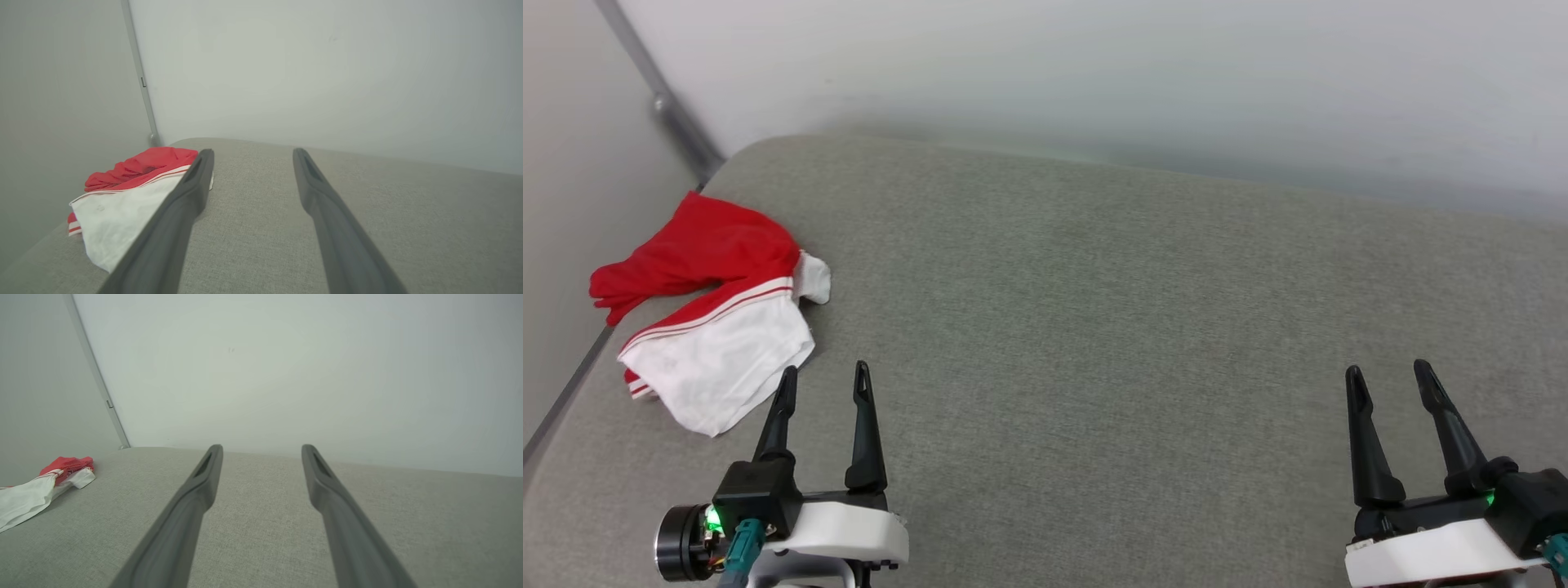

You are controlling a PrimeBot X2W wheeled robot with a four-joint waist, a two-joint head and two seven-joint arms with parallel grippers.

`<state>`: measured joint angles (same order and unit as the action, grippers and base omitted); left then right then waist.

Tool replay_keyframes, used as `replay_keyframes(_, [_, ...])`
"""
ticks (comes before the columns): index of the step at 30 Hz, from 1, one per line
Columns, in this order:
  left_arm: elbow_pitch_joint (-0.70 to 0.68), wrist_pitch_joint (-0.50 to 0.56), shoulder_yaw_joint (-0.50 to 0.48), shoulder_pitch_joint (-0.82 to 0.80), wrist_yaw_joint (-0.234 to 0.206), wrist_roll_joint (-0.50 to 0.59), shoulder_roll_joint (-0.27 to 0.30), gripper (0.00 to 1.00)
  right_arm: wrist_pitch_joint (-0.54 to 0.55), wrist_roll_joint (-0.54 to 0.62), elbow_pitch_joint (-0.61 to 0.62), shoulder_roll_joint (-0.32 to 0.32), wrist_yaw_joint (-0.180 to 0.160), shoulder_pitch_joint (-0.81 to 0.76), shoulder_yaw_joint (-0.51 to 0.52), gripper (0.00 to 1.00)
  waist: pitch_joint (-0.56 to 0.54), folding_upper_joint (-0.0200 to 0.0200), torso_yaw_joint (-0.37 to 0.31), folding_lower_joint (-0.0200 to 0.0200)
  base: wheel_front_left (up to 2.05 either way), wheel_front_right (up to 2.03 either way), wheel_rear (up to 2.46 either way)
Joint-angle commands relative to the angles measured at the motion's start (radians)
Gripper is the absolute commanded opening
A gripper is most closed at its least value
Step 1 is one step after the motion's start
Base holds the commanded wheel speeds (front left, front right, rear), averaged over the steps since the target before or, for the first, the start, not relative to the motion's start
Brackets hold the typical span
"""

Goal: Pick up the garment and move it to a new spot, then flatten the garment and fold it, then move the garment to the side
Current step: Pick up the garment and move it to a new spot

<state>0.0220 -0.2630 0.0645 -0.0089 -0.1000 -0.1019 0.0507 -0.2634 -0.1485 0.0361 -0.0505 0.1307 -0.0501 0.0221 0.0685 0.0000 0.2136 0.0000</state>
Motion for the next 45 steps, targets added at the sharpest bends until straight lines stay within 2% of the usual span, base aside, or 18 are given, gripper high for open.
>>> replay_keyframes(1, [0.0, -0.003, -0.003, -0.012, -0.004, -0.009, -0.001, 1.0, -0.002, 0.007, 0.007, 0.0, 0.0, 0.006, 0.001, 1.0, 0.011, 0.0, 0.053, 0.0, 0.0, 0.0, 0.0])
replay_keyframes(16, [0.003, -0.003, -0.03, -0.007, -0.013, -0.03, -0.001, 1.0, -0.002, 0.029, 0.009, 0.001, 0.0, 0.001, -0.012, 1.0, 0.017, 0.0, 0.24, 0.0, 0.0, 0.0, 0.0])
replay_keyframes(26, [0.003, -0.003, -0.068, -0.028, 0.006, -0.052, -0.001, 1.0, -0.002, 0.047, 0.019, 0.001, 0.0, 0.017, -0.023, 1.0, 0.047, 0.0, 0.267, 0.0, 0.0, 0.0, 0.0])
replay_keyframes(33, [-0.02, -0.003, -0.161, -0.156, 0.089, -0.051, 0.008, 1.0, -0.002, 0.081, 0.038, 0.0, 0.0, 0.044, -0.022, 1.0, 0.111, 0.0, 0.238, 0.0, 0.0, 0.0, 0.0])
replay_keyframes(38, [0.002, -0.003, -0.256, -0.338, 0.165, -0.055, 0.053, 1.0, -0.002, 0.122, 0.066, 0.0, 0.0, 0.083, -0.007, 1.0, 0.191, 0.0, 0.206, 0.0, 0.0, 0.0, 0.0])
replay_keyframes(42, [0.033, -0.003, -0.318, -0.486, 0.2, -0.076, 0.096, 1.0, -0.002, 0.147, 0.092, 0.0, 0.0, 0.122, 0.003, 1.0, 0.262, 0.0, 0.186, 0.0, 0.0, 0.0, 0.0])
replay_keyframes(45, [0.079, -0.003, -0.324, -0.577, 0.218, -0.092, 0.134, 1.0, -0.002, 0.165, 0.109, 0.0, 0.0, 0.143, 0.008, 1.0, 0.309, 0.0, 0.177, 0.0, 0.0, 0.0, 0.0])
